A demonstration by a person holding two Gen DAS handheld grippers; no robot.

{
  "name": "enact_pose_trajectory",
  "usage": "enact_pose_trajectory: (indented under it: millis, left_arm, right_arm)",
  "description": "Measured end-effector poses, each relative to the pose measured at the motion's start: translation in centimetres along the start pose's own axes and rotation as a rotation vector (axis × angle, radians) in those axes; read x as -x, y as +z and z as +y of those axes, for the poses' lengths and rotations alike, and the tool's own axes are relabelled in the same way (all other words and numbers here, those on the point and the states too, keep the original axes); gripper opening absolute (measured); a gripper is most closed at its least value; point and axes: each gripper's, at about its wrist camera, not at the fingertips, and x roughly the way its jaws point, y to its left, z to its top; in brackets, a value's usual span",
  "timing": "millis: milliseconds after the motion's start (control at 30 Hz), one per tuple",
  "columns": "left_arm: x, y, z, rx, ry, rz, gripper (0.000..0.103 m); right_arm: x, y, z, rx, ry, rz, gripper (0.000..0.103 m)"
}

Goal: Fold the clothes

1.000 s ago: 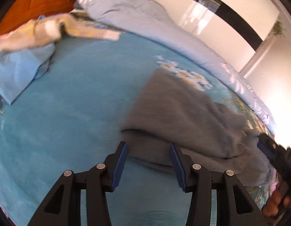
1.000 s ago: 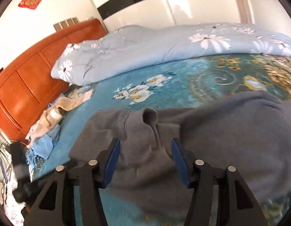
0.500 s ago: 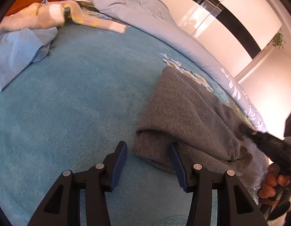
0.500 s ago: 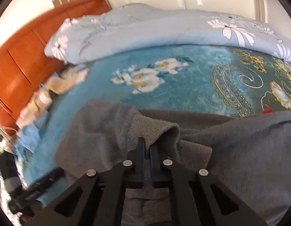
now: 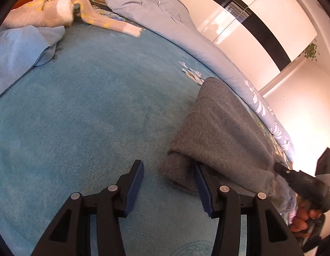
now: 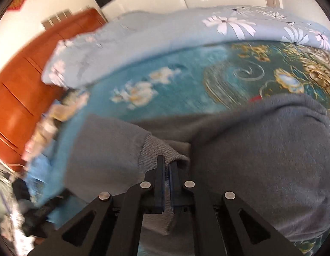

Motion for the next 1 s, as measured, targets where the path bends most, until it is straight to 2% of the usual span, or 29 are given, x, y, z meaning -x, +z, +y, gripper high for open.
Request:
enact_pose_trajectory:
  millis: [100, 133, 200, 233, 300, 400, 467, 500, 567, 633, 700, 800, 900, 1000]
  left_arm:
    - [1.3, 0.1, -0.6, -0.023, 0.002, -0.007, 0.053]
    - [1.9, 0.2, -1.0, -0.031, 0.0, -0.015, 0.053]
    - [2.3, 0.6, -2.6, -0.06, -0.021, -0.024, 0.055]
    - [2.3, 0.7, -3.8, -0.083, -0.042, -0.025, 0.056]
    - [1.7, 0.8, -7.2, -0.151, -0.097, -0.014, 0.058]
    - [-0.4, -0.2, -12.9, -0.254, -0.167, 0.032, 0.059]
    - [-2.7, -1.1, -16.6, -0.298, -0.237, 0.084, 0.059]
    - [-3.9, -1.6, -18.3, -0.314, -0.263, 0.114, 0.059]
    - [-6.3, -2.6, -20.6, -0.334, -0.295, 0.18, 0.06]
    - [-8.8, -3.3, -21.7, -0.353, -0.274, 0.246, 0.06]
    - [-10.0, -4.3, -22.1, -0.38, -0.273, 0.297, 0.06]
    - [-7.9, -3.9, -20.9, -0.345, -0.335, 0.276, 0.06]
    - [-4.6, -2.8, -18.1, -0.279, -0.366, 0.218, 0.061]
    - [-1.8, -1.4, -14.3, -0.206, -0.345, 0.151, 0.063]
  right_arm:
    - [0.5, 0.1, -0.8, -0.032, 0.044, -0.014, 0.005]
    - [1.3, 0.0, -0.8, -0.028, 0.056, -0.037, 0.009]
    - [3.4, -0.6, -1.1, -0.021, 0.041, -0.101, 0.029]
    - [4.7, -1.6, -1.8, -0.044, 0.028, -0.137, 0.044]
    - [7.2, -3.7, -3.3, -0.091, 0.002, -0.209, 0.047]
    - [10.1, -7.7, -7.8, -0.286, -0.069, -0.255, 0.05]
    - [11.3, -10.4, -10.9, -0.459, -0.133, -0.292, 0.059]
    - [11.6, -11.1, -12.0, -0.506, -0.141, -0.311, 0.06]
    - [12.0, -12.2, -13.9, -0.596, -0.148, -0.343, 0.063]
    - [12.0, -12.1, -14.8, -0.628, -0.118, -0.377, 0.066]
    - [11.6, -11.4, -15.0, -0.634, -0.1, -0.41, 0.068]
    - [10.7, -10.8, -15.4, -0.672, -0.086, -0.429, 0.07]
    - [9.6, -11.0, -16.0, -0.732, -0.085, -0.409, 0.071]
    - [9.0, -10.7, -16.1, -0.736, -0.101, -0.422, 0.071]
